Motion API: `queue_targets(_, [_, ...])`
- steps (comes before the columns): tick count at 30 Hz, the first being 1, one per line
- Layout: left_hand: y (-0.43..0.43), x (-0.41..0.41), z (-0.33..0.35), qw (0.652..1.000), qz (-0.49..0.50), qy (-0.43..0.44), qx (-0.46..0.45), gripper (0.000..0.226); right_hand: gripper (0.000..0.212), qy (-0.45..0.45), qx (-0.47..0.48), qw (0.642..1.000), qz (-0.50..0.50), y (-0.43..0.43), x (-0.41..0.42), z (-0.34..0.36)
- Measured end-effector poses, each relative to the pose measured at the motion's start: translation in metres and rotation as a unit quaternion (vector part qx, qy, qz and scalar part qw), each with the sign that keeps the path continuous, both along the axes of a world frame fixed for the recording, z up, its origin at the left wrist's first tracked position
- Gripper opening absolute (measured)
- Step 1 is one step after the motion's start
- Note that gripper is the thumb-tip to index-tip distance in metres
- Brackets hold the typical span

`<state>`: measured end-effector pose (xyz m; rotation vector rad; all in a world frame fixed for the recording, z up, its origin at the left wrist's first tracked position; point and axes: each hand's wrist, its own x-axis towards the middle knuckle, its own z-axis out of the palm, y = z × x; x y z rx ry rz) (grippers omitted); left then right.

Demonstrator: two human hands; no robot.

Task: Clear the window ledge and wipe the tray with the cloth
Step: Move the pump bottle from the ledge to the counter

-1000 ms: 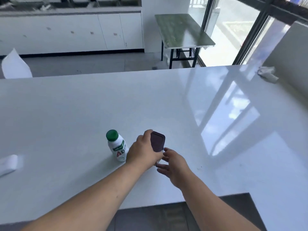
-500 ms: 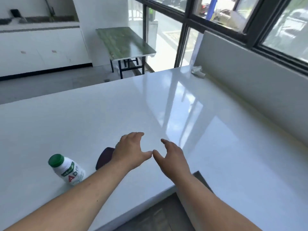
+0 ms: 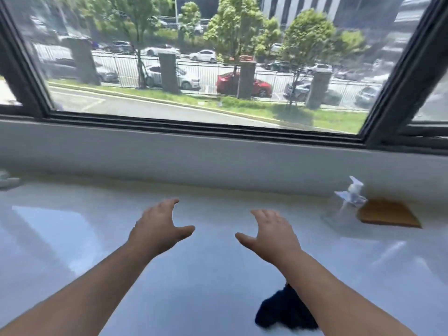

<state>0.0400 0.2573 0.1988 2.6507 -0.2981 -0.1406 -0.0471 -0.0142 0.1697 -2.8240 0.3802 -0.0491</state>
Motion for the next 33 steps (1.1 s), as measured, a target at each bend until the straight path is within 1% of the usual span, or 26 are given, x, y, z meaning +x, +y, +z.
queue_targets(5, [-0.194, 0.025, -0.019, 0.994, -0.106, 0.025, 0.018, 0.097, 0.087, 0.023, 0.006, 0.993, -0.117, -0.175, -0.029, -0.024])
queue_targets(10, [-0.36, 0.043, -0.048, 0.982, -0.179, 0.049, 0.036, 0.095, 0.085, 0.046, 0.029, 0.979, -0.195, -0.306, -0.043, -0.054])
queue_targets(15, [-0.479, 0.054, -0.075, 0.971, -0.226, 0.075, 0.034, 0.099, 0.084, 0.06, 0.061, 0.966, -0.245, -0.392, -0.037, -0.089])
queue_targets(19, [-0.552, 0.067, -0.097, 0.967, -0.235, 0.092, 0.024, 0.107, 0.069, 0.075, 0.089, 0.947, -0.301, -0.432, -0.018, -0.123])
queue_targets(21, [-0.581, 0.072, -0.11, 0.966, -0.235, 0.104, 0.003, 0.114, 0.064, 0.074, 0.141, 0.932, -0.327, -0.444, -0.006, -0.141])
queue_targets(22, [-0.594, 0.074, -0.117, 0.966, -0.237, 0.107, -0.008, 0.117, 0.061, 0.067, 0.186, 0.918, -0.343, -0.45, 0.0, -0.149])
queue_targets(23, [-0.606, 0.076, -0.123, 0.965, -0.24, 0.107, -0.018, 0.121, 0.059, 0.058, 0.246, 0.896, -0.364, -0.455, 0.008, -0.156])
queue_targets(24, [-0.616, 0.076, -0.13, 0.964, -0.244, 0.106, -0.024, 0.125, 0.057, 0.044, 0.324, 0.86, -0.391, -0.461, 0.016, -0.161])
queue_targets(25, [-0.624, 0.077, -0.136, 0.963, -0.248, 0.106, -0.027, 0.127, 0.056, 0.026, 0.41, 0.807, -0.424, -0.465, 0.025, -0.166])
queue_targets(27, [-0.636, 0.078, -0.148, 0.961, -0.248, 0.115, -0.032, 0.129, 0.054, -0.005, 0.555, 0.681, -0.477, -0.469, 0.04, -0.174])
queue_targets(28, [-0.64, 0.079, -0.152, 0.961, -0.247, 0.117, -0.036, 0.127, 0.053, -0.017, 0.597, 0.638, -0.486, -0.468, 0.046, -0.178])
queue_targets(29, [-0.642, 0.08, -0.156, 0.961, -0.247, 0.115, -0.041, 0.126, 0.054, -0.026, 0.62, 0.617, -0.484, -0.466, 0.051, -0.182])
queue_targets(30, [-0.642, 0.081, -0.158, 0.962, -0.247, 0.111, -0.045, 0.125, 0.054, -0.033, 0.631, 0.608, -0.48, -0.463, 0.055, -0.184])
queue_targets(33, [-0.628, 0.086, -0.154, 0.963, -0.241, 0.103, -0.058, 0.123, 0.044, -0.035, 0.648, 0.597, -0.471, -0.448, 0.066, -0.182])
